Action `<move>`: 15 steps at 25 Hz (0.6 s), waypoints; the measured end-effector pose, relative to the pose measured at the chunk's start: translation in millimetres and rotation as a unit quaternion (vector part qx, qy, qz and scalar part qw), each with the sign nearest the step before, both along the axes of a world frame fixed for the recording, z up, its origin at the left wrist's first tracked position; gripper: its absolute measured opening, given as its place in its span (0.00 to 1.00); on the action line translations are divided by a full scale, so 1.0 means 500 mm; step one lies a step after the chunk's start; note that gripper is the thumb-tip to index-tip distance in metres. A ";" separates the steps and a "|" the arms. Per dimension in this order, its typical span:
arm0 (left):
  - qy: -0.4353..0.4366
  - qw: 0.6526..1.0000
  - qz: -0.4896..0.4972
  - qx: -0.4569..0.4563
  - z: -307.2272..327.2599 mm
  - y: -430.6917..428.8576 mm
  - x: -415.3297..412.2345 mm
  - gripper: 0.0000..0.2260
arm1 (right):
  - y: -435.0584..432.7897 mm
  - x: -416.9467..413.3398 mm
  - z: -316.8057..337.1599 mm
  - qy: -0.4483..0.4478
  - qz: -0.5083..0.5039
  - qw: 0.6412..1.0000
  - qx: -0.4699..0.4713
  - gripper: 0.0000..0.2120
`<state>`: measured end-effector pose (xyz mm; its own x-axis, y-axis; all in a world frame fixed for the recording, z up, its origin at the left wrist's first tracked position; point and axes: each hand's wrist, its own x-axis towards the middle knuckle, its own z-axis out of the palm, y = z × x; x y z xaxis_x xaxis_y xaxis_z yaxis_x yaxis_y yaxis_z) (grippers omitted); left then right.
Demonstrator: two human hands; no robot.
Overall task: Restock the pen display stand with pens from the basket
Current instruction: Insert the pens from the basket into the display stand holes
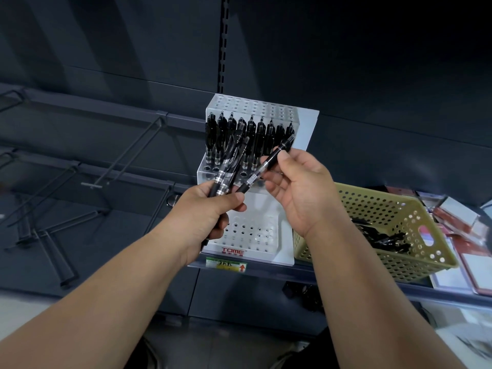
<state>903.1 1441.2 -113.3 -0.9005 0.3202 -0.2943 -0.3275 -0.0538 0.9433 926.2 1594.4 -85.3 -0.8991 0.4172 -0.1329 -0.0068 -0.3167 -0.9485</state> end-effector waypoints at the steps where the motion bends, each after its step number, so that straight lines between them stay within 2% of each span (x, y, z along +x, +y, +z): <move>1: 0.005 1.000 -0.001 -0.007 -0.001 0.001 -0.001 0.04 | 0.002 0.000 0.002 0.000 -0.010 1.000 0.011 0.07; 4: 0.021 0.999 0.014 -0.031 -0.005 0.002 -0.007 0.07 | 0.020 -0.006 0.019 0.014 -0.059 0.996 0.058 0.03; 8: -0.007 0.999 0.044 -0.006 -0.005 0.004 -0.015 0.15 | 0.055 -0.037 0.036 0.041 -0.139 0.965 0.218 0.04; 11: -0.017 0.999 0.047 0.000 -0.005 0.008 -0.020 0.13 | 0.064 -0.059 0.028 0.039 -0.143 0.941 0.305 0.07; 15: -0.003 0.998 0.054 -0.012 -0.004 0.009 -0.026 0.11 | 0.069 -0.083 0.015 0.035 -0.145 0.927 0.343 0.07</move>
<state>890.0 1445.9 -115.4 -0.9277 0.2136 -0.3062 -0.3264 -0.0660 0.9429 884.9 1628.9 -77.7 -0.7316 0.6082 0.3080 -0.0656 0.3868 -0.9198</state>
